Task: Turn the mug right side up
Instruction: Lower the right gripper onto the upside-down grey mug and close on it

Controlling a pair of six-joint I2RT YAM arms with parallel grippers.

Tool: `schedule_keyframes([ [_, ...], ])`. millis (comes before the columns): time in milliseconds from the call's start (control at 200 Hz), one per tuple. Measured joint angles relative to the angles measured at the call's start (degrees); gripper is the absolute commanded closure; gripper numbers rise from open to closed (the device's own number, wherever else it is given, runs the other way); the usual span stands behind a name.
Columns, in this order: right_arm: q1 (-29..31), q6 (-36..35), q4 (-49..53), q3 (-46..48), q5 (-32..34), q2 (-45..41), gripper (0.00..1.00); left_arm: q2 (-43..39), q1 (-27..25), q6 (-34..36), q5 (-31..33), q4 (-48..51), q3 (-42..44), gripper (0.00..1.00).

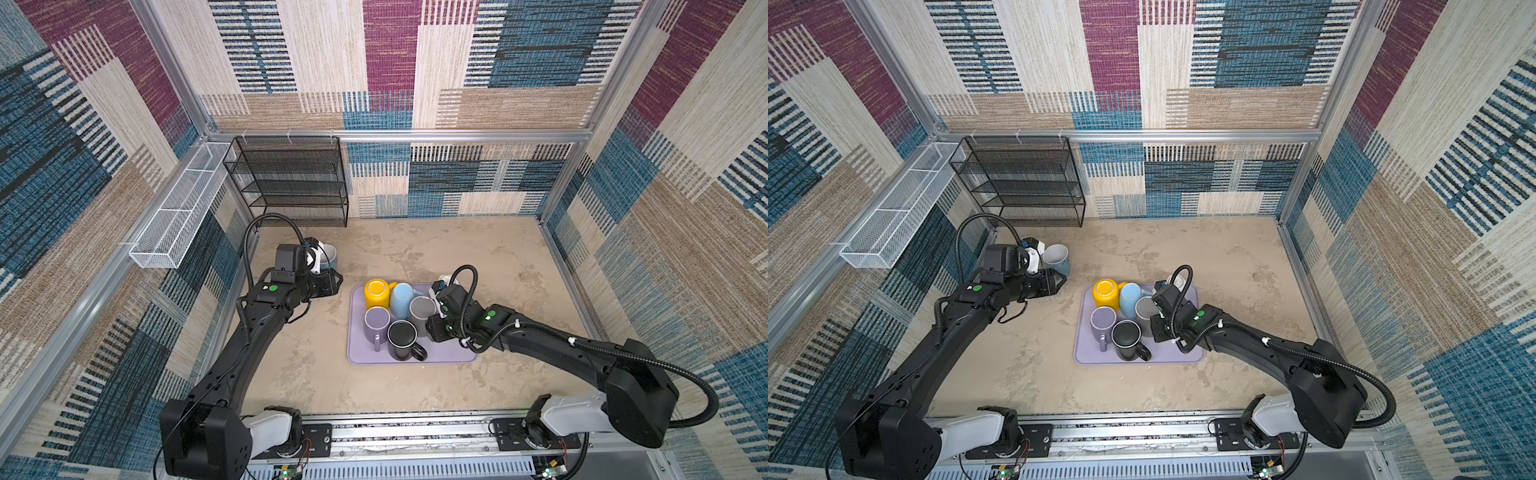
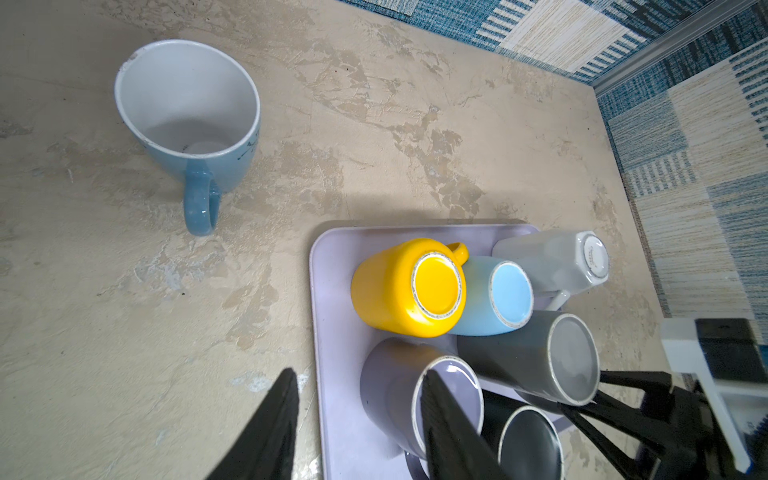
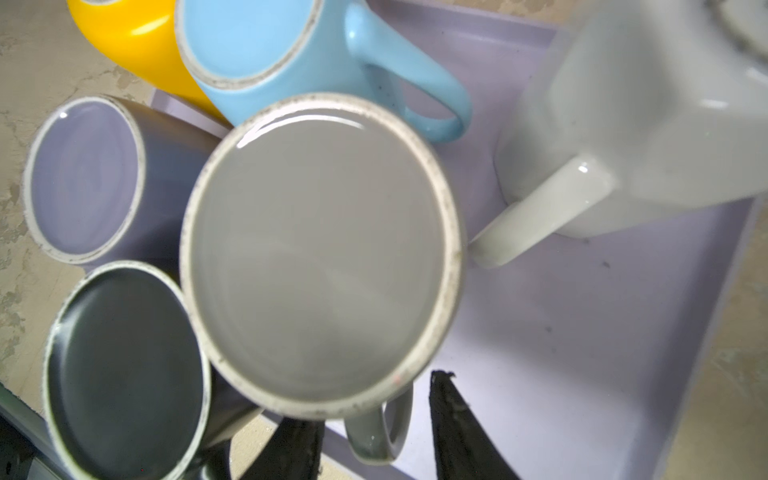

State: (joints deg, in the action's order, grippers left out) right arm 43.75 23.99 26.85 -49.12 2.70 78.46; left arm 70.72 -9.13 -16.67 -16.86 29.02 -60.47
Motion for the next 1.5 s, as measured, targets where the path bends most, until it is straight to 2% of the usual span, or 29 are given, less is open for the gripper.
schedule_keyframes([
  [451, 0.0, -1.5, 6.0, -5.2, -0.2, 4.8, 0.57, -1.1, 0.0, 0.0, 0.0, 0.4, 0.6, 0.55],
  [1012, 0.0, -2.3, 8.9, -8.0, 0.5, 8.9, 0.66, -1.3, 0.0, 0.2, 0.0, 0.5, 1.0, 0.56],
  [1498, 0.0, -2.6, 9.2, -9.1, 2.9, 10.5, 0.84, -1.0, -0.2, 0.2, 0.0, 0.5, 0.9, 0.56],
])
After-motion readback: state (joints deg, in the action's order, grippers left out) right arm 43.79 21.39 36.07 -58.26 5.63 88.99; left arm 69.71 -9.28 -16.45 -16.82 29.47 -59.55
